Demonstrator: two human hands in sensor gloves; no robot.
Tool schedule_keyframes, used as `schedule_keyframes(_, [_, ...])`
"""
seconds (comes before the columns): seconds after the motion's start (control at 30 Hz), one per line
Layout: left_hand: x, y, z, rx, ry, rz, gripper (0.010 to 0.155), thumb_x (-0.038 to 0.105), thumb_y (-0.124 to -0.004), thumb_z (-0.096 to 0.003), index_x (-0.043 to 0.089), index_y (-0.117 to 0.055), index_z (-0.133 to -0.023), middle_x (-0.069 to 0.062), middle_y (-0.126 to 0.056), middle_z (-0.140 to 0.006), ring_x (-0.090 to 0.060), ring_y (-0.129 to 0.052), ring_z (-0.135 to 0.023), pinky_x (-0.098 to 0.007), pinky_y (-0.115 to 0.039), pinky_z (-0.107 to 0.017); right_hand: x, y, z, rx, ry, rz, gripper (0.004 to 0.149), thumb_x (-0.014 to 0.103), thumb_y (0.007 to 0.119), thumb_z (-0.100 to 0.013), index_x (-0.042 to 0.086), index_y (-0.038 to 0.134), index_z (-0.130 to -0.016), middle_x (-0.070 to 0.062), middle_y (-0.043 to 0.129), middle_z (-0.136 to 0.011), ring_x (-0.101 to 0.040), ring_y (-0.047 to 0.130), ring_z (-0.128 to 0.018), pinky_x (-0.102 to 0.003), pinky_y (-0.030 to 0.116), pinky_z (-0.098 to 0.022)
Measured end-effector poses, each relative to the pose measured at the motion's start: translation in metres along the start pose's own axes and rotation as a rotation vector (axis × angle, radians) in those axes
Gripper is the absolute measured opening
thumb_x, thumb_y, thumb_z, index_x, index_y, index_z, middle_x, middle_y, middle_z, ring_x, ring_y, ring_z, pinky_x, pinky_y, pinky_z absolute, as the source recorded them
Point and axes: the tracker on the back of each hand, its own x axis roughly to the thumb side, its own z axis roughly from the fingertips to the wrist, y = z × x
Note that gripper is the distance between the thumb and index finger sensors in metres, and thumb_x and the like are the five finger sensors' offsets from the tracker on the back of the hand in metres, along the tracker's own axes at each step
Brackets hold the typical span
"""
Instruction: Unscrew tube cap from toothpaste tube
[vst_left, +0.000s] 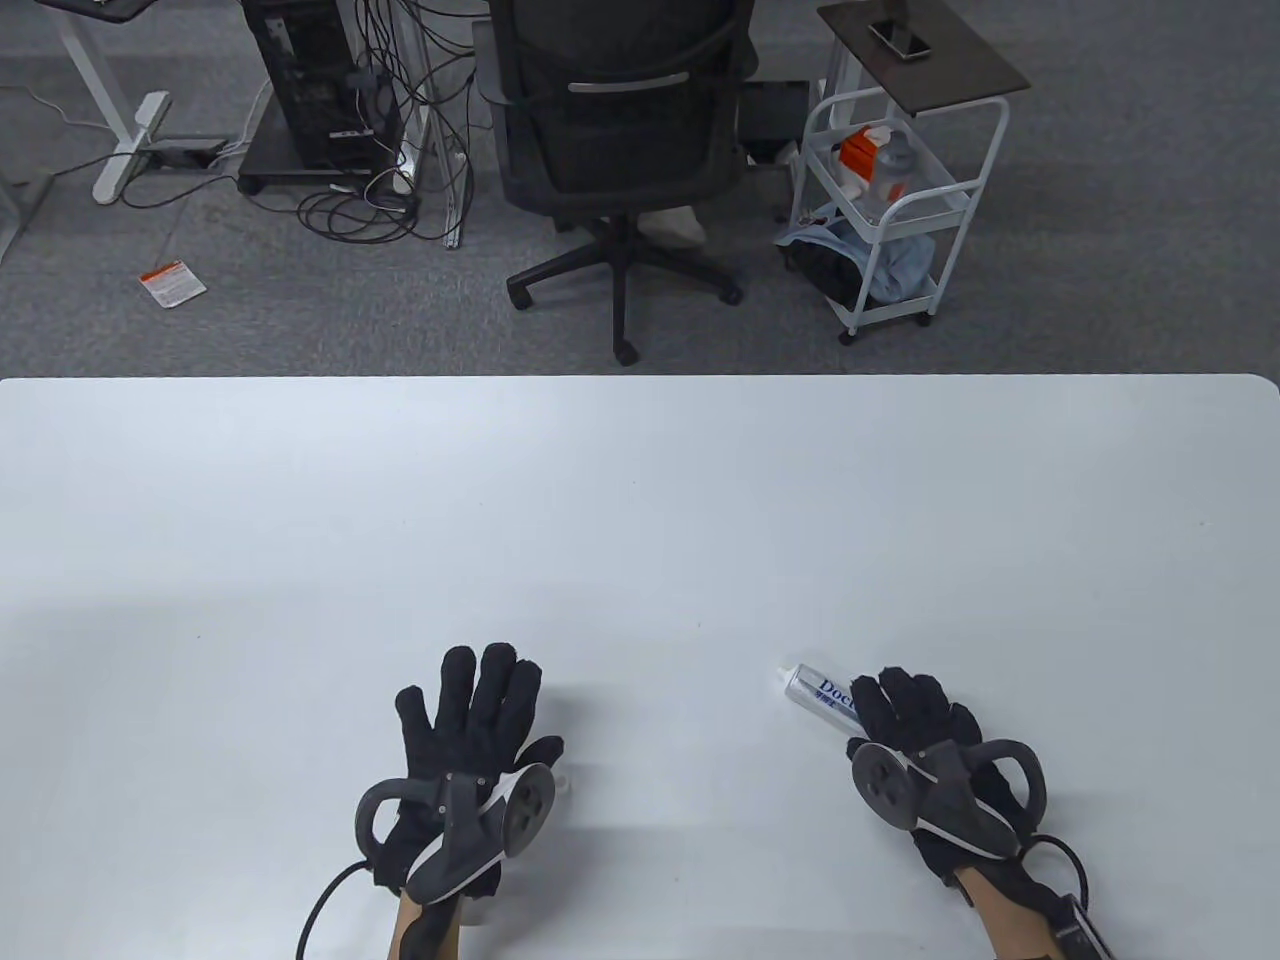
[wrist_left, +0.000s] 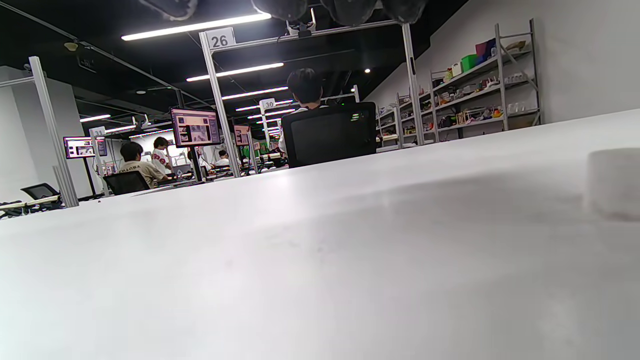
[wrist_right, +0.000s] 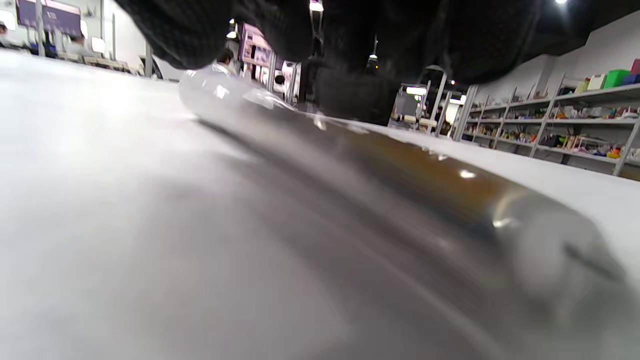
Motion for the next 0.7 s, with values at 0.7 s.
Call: schedule_keyframes(0.7, [0.004, 0.002, 0.001, 0.004, -0.014, 0.005, 0.075, 0.065, -0.045, -0.0543, 0.035, -0.028, -0.121, 0.000, -0.028, -0.132, -0.036, -0.031, -0.122, -0.072, -0.040, -0.081, 0.003, -0.019, 0.020, -0.139, -0.065, -0.043, 0.084, 0.054, 0.055, -0.055, 0.017, 0.001, -0.109, -0.021, -0.012, -0.112, -0.051, -0.010, -0.099, -0.072, 0.022, -0.075])
